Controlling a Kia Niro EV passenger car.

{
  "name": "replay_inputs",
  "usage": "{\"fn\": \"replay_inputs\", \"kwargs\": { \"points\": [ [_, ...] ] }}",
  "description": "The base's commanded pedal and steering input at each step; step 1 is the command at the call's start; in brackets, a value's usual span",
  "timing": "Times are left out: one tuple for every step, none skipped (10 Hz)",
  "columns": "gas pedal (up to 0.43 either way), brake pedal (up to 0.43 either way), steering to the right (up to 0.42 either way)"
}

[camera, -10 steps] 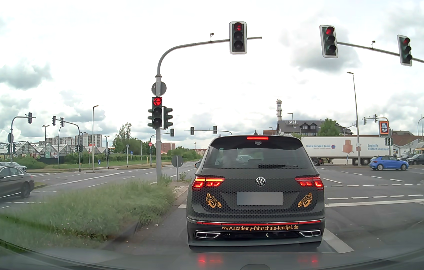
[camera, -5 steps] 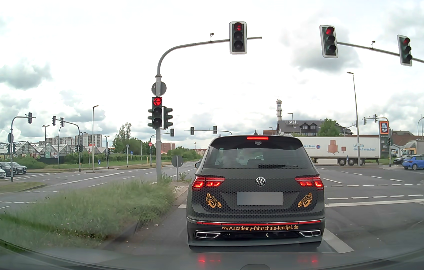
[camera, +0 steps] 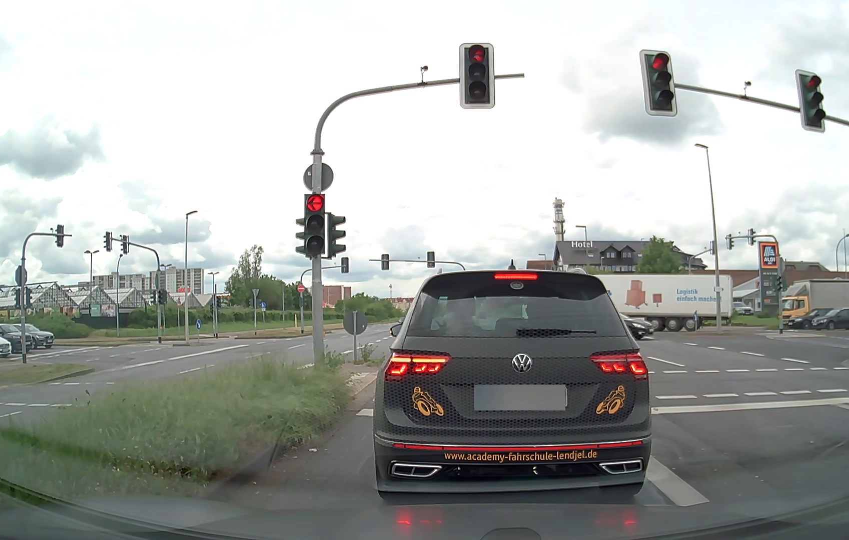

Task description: Follow the waypoints while adhering to traffic rules and regulations

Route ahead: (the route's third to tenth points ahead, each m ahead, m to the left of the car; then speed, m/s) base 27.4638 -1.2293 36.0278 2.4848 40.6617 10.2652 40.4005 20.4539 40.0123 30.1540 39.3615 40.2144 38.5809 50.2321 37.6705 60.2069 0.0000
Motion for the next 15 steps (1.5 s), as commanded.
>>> {"fn": "replay_inputs", "kwargs": {
  "points": [
    [0.0, 0.262, 0.005],
    [0.0, 0.262, 0.006],
    [0.0, 0.262, 0.006],
    [0.0, 0.262, 0.005],
    [0.0, 0.262, 0.005],
    [0.0, 0.262, 0.006],
    [0.0, 0.262, 0.005],
    [0.0, 0.262, 0.005],
    [0.0, 0.262, 0.006],
    [0.0, 0.256, 0.005],
    [0.0, 0.256, 0.005],
    [0.0, 0.256, 0.005],
    [0.0, 0.256, 0.006],
    [0.0, 0.256, 0.005],
    [0.0, 0.256, 0.005]
  ]
}}
